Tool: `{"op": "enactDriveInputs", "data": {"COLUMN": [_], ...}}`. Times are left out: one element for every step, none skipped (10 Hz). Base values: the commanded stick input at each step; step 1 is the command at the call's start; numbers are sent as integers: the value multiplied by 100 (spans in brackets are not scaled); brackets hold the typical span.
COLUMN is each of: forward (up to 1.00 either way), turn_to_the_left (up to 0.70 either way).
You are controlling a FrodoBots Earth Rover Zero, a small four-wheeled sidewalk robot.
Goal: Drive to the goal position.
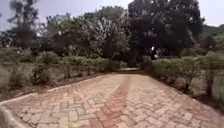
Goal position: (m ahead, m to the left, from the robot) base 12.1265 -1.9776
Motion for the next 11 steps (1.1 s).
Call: {"op": "enactDriveInputs", "data": {"forward": [70,70,70,70,70,70,70,70,70,70,70], "turn_to_the_left": [0,-4,-21,-29,-13,0,0,0,0,0,0]}}
